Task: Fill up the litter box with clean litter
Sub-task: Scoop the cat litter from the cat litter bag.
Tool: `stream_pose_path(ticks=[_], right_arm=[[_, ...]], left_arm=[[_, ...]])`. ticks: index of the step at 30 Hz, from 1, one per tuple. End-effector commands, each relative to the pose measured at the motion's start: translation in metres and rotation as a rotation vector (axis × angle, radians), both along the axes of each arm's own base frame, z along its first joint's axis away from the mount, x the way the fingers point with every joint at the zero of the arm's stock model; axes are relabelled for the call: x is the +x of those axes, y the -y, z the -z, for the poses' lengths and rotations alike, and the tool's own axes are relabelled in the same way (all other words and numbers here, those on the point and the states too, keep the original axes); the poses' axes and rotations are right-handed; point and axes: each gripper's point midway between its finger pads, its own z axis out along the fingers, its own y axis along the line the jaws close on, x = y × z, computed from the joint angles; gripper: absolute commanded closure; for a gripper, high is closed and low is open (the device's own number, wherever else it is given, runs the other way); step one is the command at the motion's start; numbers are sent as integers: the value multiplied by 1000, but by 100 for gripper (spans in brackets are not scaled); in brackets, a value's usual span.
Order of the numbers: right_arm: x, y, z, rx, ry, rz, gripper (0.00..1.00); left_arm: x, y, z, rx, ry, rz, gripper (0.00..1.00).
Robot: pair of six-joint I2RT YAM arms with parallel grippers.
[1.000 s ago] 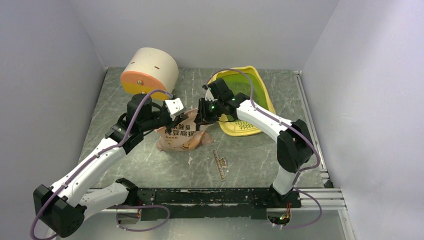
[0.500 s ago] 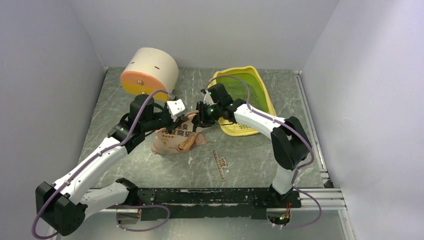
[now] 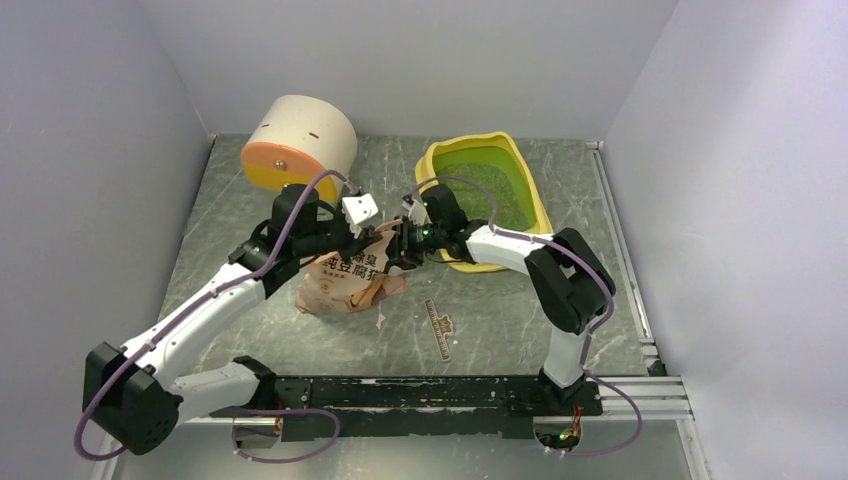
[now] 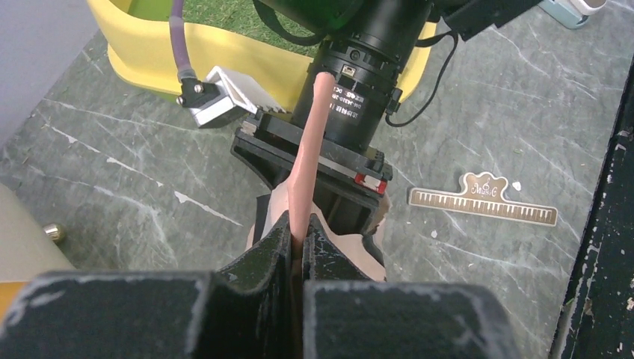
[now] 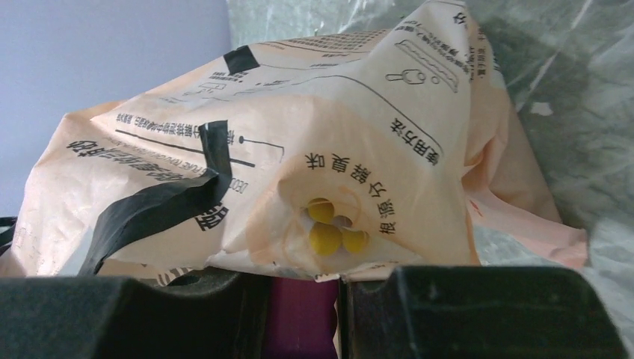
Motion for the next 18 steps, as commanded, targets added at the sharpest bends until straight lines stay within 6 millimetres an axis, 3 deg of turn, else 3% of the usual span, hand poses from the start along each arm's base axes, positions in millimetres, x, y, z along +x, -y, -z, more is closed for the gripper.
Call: stream_pose_path(ticks=[1, 15, 18], right_arm=[[-19, -14, -21, 162, -88, -83, 100], [-7, -4, -56, 348, -94, -2, 100], [7, 3, -50, 257, -32, 64, 100]], left_arm=[[10, 21, -29, -85, 53, 64, 95], [22, 56, -59, -151, 131, 171, 95], [26, 54, -57, -132, 128, 150, 95]])
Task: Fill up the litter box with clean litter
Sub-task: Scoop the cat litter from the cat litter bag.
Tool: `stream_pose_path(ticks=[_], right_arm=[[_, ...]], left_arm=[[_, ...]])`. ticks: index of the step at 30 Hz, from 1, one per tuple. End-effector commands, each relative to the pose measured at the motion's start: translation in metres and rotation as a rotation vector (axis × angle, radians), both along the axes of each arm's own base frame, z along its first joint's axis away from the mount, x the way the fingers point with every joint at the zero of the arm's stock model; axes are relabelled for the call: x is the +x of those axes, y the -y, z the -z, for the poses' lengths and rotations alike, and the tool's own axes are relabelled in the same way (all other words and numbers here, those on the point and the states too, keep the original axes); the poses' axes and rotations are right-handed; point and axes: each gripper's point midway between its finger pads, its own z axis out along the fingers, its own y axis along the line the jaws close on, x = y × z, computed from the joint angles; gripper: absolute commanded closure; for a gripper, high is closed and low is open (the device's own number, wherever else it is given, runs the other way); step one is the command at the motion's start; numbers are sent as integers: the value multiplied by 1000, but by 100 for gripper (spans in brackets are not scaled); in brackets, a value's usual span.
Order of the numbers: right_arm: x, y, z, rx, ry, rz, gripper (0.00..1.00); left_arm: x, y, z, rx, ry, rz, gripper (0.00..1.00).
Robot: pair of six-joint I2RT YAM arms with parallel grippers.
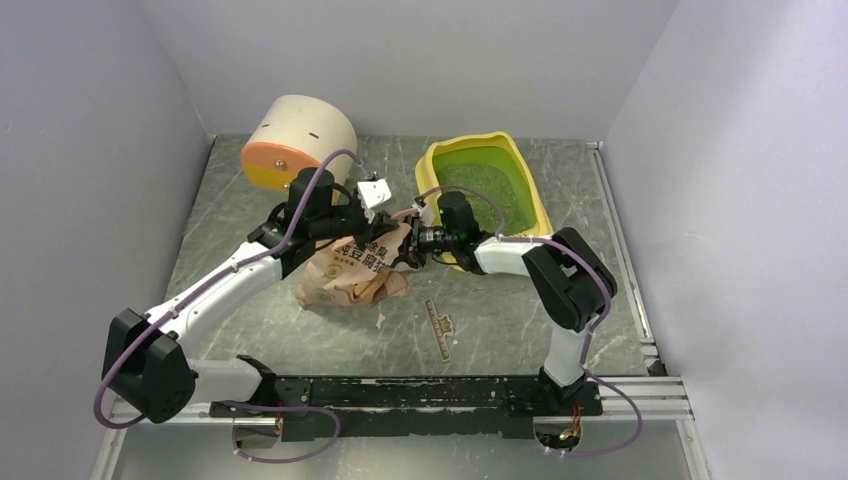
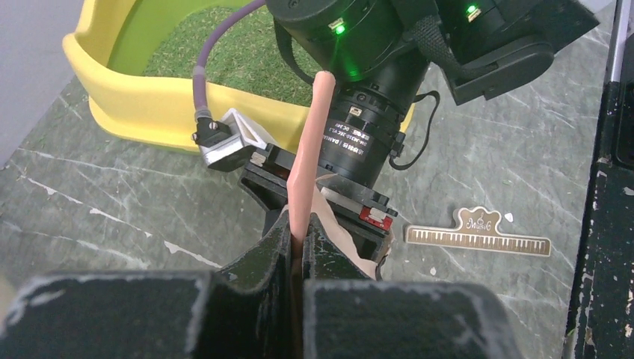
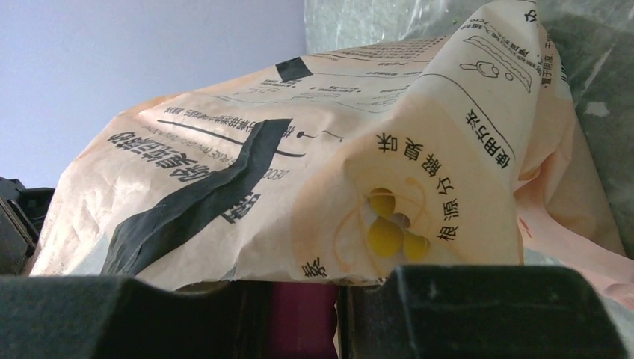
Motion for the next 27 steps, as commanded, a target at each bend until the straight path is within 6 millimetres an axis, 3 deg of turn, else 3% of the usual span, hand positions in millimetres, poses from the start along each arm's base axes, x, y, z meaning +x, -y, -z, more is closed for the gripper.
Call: stream_pose_path(ticks=[1, 3, 6, 11, 14, 19, 27], right_arm=[[11, 5, -30, -53, 143, 37, 100], [26, 19, -21, -236, 231, 91, 100], [32, 39, -13, -391, 275, 115, 100], [22, 50, 11, -527, 264, 29, 100], [17, 42, 24, -559, 263, -31, 100], [7, 13, 30, -493, 242, -123, 100], [0, -9, 12, -273, 194, -126, 100]], left_arm=[[5, 16, -49, -84, 138, 50, 95], [1, 13, -44, -77, 133, 44, 95], [-3, 9, -39, -89, 134, 29, 95], [-4, 5, -25, -78, 107, 7, 95], [-6, 2, -16, -66, 94, -3, 95], [-7, 0, -2, -46, 82, -4, 95], [-1, 9, -1, -52, 85, 21, 95]])
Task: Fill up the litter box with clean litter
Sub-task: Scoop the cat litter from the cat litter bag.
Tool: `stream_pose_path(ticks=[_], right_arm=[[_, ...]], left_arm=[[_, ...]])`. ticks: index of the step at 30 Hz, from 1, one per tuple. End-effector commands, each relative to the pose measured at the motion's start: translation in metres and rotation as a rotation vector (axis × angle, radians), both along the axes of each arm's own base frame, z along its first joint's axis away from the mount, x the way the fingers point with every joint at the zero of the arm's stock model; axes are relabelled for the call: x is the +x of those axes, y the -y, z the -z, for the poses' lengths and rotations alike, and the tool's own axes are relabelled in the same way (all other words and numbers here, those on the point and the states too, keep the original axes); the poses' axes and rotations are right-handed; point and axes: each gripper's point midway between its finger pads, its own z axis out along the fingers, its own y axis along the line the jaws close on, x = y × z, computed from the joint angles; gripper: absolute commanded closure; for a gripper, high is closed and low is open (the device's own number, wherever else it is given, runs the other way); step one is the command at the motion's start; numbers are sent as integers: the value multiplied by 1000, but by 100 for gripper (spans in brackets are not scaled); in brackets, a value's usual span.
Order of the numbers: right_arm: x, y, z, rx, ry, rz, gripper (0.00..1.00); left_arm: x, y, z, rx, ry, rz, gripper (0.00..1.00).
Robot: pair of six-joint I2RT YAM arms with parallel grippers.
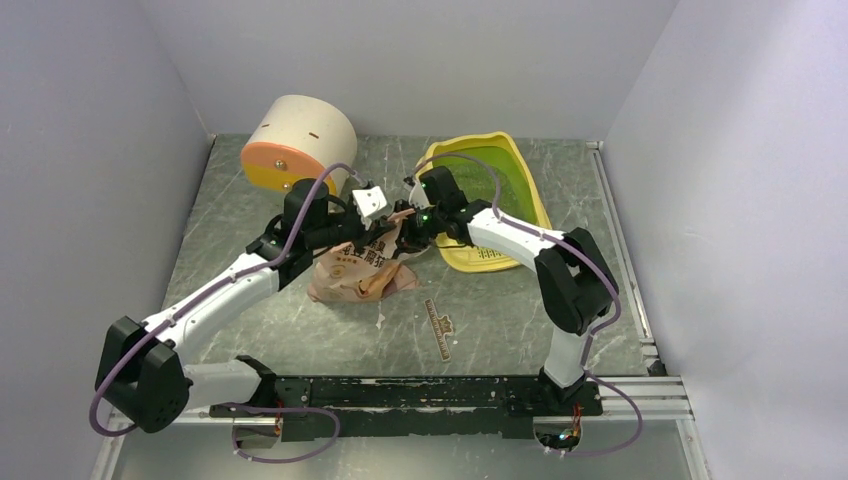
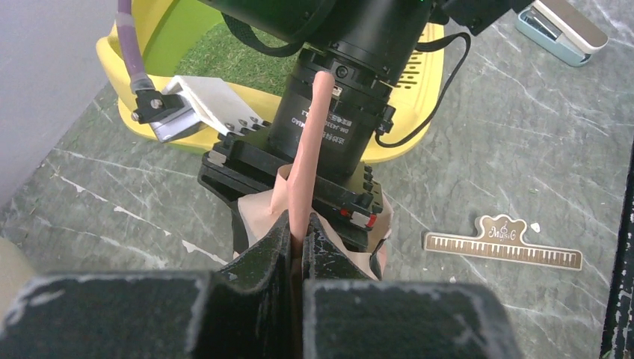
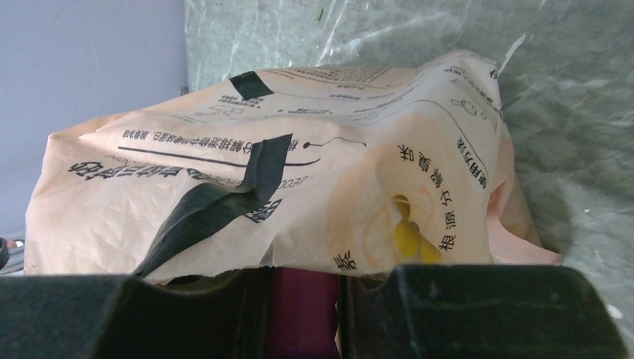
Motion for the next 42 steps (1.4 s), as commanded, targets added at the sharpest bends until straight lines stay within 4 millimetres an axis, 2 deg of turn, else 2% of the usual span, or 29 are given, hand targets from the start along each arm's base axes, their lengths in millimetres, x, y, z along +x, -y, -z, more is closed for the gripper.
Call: stream_pose_path(ticks=[1, 7, 12, 22, 28, 31, 35, 42], right_arm=[[-28, -20, 6, 115, -91, -80, 100], [-40, -28, -14, 259, -152, -117, 100], [-44, -26, -29, 358, -192, -119, 100], [-25, 6, -72, 571, -189, -9, 100], [-23, 23, -96, 656, -168, 16, 100], [-16, 37, -98, 661, -162, 59, 100], [-5, 55, -91, 601, -139, 121, 100], [3, 88, -83, 535, -122, 202, 100]], left_arm=[[-1, 15, -6, -26, 21, 66, 95], [8, 23, -18, -23, 43, 75, 95], [16, 29, -30, -22, 63, 84, 95], [22, 32, -35, -10, 81, 90, 95], [18, 28, -37, -23, 89, 76, 95], [15, 21, -35, -20, 92, 50, 95], [9, 12, -34, -15, 101, 25, 95], [4, -2, -43, -22, 143, -24, 95]])
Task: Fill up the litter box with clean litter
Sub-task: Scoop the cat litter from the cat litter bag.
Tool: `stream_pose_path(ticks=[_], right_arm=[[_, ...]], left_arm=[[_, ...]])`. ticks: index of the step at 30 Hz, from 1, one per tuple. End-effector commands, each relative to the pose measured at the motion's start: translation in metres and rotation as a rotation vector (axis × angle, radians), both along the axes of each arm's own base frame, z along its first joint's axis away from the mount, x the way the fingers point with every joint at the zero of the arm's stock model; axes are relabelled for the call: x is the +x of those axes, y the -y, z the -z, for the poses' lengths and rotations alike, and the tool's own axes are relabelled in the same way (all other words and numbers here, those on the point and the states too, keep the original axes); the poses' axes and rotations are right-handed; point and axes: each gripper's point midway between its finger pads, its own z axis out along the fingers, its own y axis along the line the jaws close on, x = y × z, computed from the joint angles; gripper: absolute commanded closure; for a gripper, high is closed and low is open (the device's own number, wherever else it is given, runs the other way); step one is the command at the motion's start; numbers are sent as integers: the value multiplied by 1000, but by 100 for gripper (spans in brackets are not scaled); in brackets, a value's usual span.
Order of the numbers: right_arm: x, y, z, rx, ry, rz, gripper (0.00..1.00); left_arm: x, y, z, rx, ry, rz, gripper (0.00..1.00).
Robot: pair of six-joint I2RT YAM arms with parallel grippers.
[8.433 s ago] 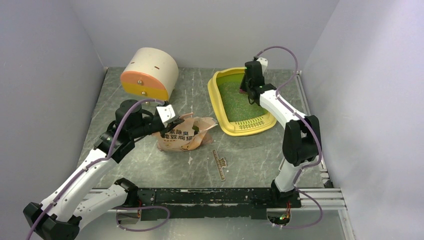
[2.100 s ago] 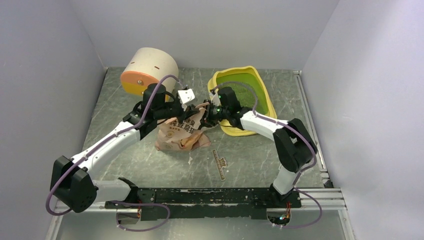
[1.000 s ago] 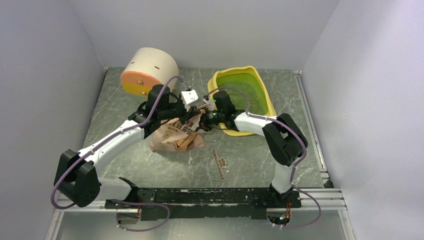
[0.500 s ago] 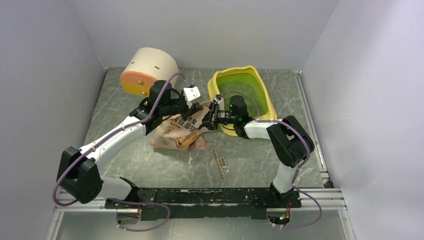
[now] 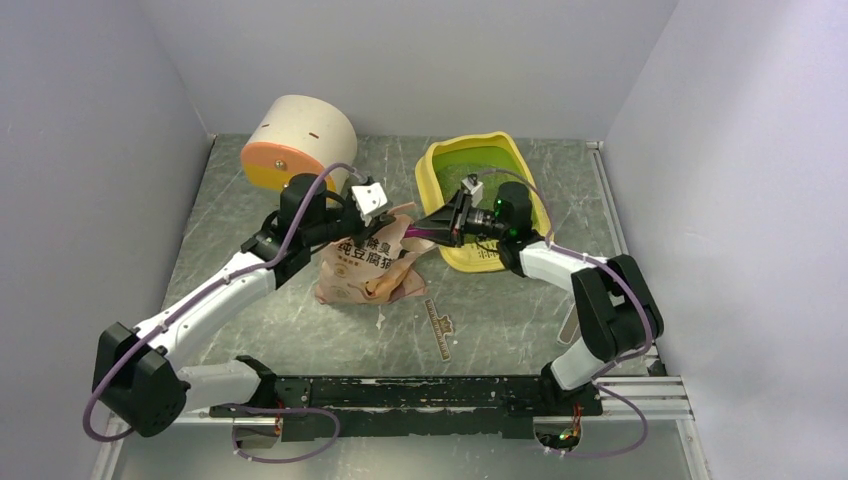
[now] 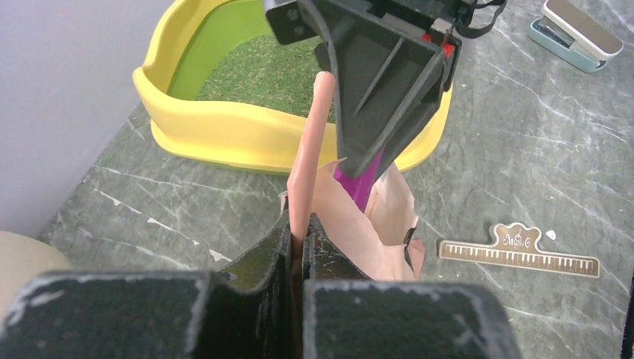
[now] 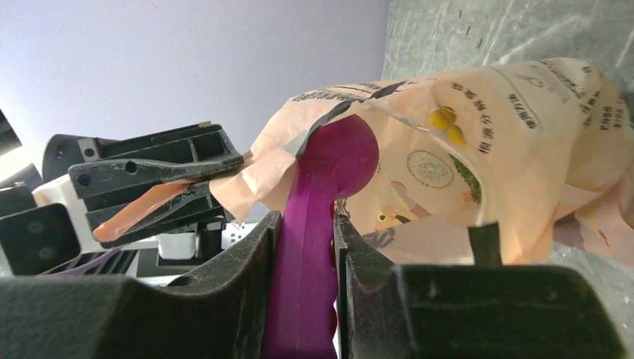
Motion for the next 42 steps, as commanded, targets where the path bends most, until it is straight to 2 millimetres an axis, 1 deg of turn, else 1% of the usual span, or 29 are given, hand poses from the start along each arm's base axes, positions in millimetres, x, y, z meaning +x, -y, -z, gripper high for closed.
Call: stream_pose_path(ticks=[1, 3, 6, 11, 15, 20, 26, 29, 31, 33, 34, 37, 38, 39, 40, 41, 42], right_arm=[[0, 20, 1, -51, 17, 32, 100], [0, 27, 6, -89, 16, 47, 100], [-1, 35, 9, -127, 32, 63, 100], [-5, 54, 11, -134, 13, 94, 100], [-8, 66, 5, -112, 6, 112, 100], [-10, 74, -5, -97, 3, 120, 100], [-15, 69, -9, -37, -24, 101, 100], [-13, 65, -7, -48, -24, 92, 100], [-16, 58, -8, -42, -21, 68, 100], [-19, 57, -10, -22, -28, 54, 100], [-18, 60, -12, -9, -20, 58, 100], [-13, 76, -4, -33, -38, 99, 100], [-13, 73, -4, -36, -31, 108, 100], [-17, 64, -5, -25, -29, 89, 100], [-23, 51, -5, -6, -47, 56, 100], [-27, 41, -8, 10, -42, 30, 100], [-29, 37, -8, 18, -42, 18, 100]], left_arm=[[-1, -6, -25, -39, 92, -29, 95], [-2, -9, -29, -43, 108, -38, 95], [-4, -13, -30, -37, 114, -46, 95], [-9, -20, -33, -40, 124, -65, 95], [-14, -23, -34, -37, 125, -63, 95], [-28, -24, -24, -23, 107, -15, 95], [-40, -25, -20, -37, 113, 21, 95], [-43, -24, -19, -46, 105, 29, 95], [-44, -24, -18, -48, 98, 31, 95], [-43, -24, -19, -48, 101, 27, 95], [-43, -25, -20, -49, 106, 24, 95], [-40, -27, -25, -51, 122, 5, 95], [-40, -27, -25, -50, 122, 4, 95], [-41, -27, -25, -52, 122, 6, 95], [-41, -27, -24, -52, 118, 7, 95], [-41, -26, -28, -64, 128, 9, 95], [-40, -25, -29, -71, 130, 10, 95]])
